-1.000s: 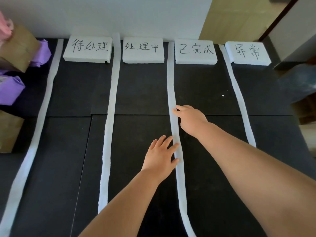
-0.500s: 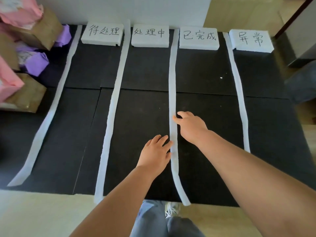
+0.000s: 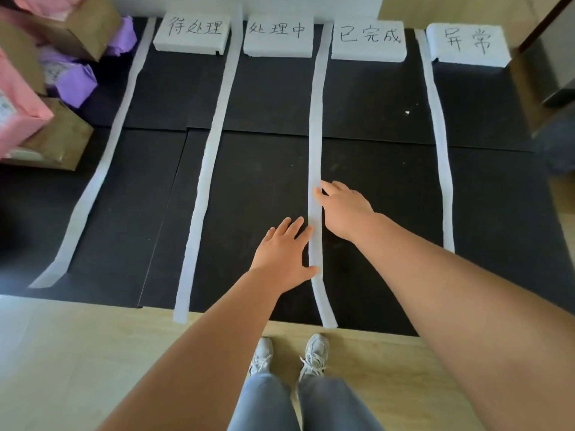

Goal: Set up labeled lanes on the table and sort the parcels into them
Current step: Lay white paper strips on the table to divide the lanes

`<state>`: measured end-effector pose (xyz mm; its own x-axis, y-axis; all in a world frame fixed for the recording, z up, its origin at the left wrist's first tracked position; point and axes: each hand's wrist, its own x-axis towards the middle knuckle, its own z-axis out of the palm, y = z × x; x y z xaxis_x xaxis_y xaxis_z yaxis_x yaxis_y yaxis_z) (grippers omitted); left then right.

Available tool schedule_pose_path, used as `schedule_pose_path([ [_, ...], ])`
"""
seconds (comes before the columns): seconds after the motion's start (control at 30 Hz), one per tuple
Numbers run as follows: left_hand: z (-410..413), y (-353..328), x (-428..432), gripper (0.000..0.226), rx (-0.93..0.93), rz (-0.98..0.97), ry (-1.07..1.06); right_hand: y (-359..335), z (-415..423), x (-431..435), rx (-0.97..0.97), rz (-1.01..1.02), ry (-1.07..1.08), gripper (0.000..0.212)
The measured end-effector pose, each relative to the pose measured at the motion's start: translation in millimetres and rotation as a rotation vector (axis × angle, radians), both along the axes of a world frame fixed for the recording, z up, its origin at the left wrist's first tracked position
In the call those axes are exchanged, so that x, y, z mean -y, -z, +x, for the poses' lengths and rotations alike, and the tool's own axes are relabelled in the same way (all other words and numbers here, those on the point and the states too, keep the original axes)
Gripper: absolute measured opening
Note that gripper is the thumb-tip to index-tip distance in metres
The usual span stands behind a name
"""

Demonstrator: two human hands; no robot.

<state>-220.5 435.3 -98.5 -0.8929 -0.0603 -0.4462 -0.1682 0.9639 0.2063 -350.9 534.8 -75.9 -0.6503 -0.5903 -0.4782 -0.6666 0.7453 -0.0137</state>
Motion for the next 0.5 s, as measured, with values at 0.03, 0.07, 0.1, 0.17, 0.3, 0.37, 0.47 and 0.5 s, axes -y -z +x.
schedule_pose_path([
  [0.03, 4.7, 0.1, -0.8, 0.084, -0.017, 0.006, 0.003, 1.6, 5.8, -3.2, -0.001, -0.02, -0.005, 0.07],
  [0.07, 10.7, 0.8, -1.8, 0.082, -0.033, 0.013, 0.01, 3.4, 12.2, -6.1, 0.001, -0.034, -0.001, 0.07],
  [0.1, 17.2, 1.7, -3.0, 0.081, -0.046, 0.025, 0.017, 4.9, 18.6, -8.9, 0.006, -0.041, 0.011, 0.071],
  [0.17, 30.9, 3.1, -5.8, 0.078, -0.059, 0.05, 0.033, 7.0, 31.0, -13.0, 0.011, -0.035, 0.037, 0.071],
  [0.3, 52.3, 5.8, -5.0, 0.068, -0.069, 0.081, 0.055, 7.4, 51.6, -17.4, 0.011, -0.038, 0.061, 0.069],
  [0.37, 60.7, 4.5, -1.3, 0.059, -0.078, 0.095, 0.055, 8.5, 64.4, -19.6, 0.011, -0.041, 0.09, 0.071],
  [0.47, 71.0, 2.0, 5.1, 0.051, -0.089, 0.093, 0.048, 12.3, 86.6, -25.1, 0.032, -0.06, 0.139, 0.075],
  [0.5, 73.6, 1.5, 7.3, 0.05, -0.098, 0.086, 0.048, 14.0, 94.5, -28.3, 0.053, -0.08, 0.159, 0.076],
])
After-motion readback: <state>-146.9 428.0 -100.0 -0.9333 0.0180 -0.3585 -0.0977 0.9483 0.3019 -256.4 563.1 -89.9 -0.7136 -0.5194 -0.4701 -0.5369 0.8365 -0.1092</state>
